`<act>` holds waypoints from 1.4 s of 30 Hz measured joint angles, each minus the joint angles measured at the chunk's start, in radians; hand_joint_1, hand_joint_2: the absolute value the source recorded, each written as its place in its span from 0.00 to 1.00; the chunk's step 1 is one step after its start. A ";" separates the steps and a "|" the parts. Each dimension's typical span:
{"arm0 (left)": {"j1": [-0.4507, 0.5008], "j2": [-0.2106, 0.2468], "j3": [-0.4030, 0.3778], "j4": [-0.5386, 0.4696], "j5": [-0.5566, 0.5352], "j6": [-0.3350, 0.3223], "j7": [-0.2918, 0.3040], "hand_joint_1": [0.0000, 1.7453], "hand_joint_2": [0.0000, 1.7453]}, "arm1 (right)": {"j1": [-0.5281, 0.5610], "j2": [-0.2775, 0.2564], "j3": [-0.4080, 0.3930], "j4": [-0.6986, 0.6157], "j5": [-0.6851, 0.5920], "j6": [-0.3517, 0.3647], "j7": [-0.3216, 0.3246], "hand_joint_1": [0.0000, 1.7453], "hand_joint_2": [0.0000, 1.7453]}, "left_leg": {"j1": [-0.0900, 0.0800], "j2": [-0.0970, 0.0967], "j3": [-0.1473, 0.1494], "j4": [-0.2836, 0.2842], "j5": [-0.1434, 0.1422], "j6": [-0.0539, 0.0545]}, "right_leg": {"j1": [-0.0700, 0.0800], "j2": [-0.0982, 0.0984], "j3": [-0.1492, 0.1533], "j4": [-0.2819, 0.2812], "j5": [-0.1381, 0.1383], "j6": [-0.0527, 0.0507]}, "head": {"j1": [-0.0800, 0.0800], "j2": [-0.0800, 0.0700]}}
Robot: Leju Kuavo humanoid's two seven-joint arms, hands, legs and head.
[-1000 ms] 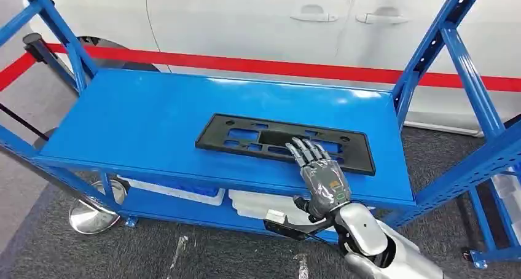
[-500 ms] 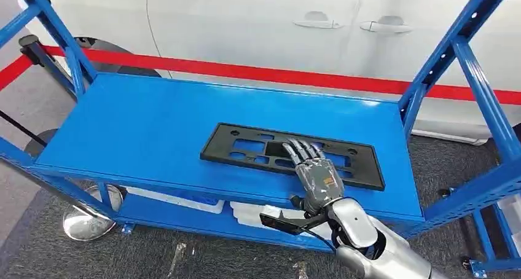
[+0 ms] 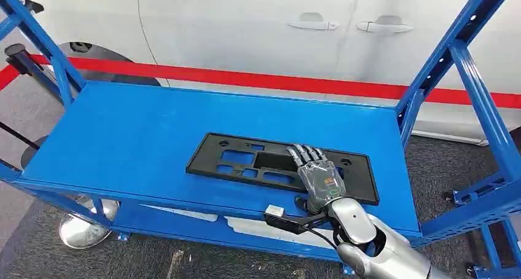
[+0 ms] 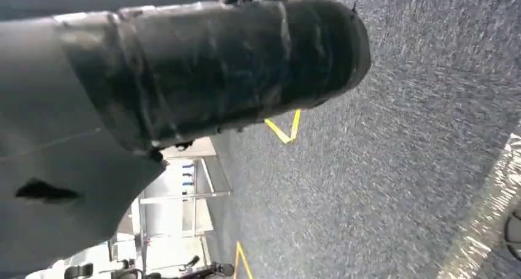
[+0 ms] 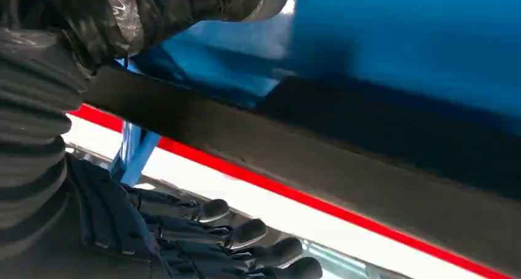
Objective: Take the parts from the cabinet and place them on the table.
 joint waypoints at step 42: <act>0.004 -0.005 0.001 0.000 0.035 -0.031 -0.038 0.00 1.00 | 0.011 -0.026 0.005 -0.027 -0.053 0.037 0.037 1.00 1.00 | -0.020 -0.003 -0.026 -0.032 0.069 0.042 | 0.019 -0.004 0.105 -0.024 -0.071 0.006 | 0.003 0.000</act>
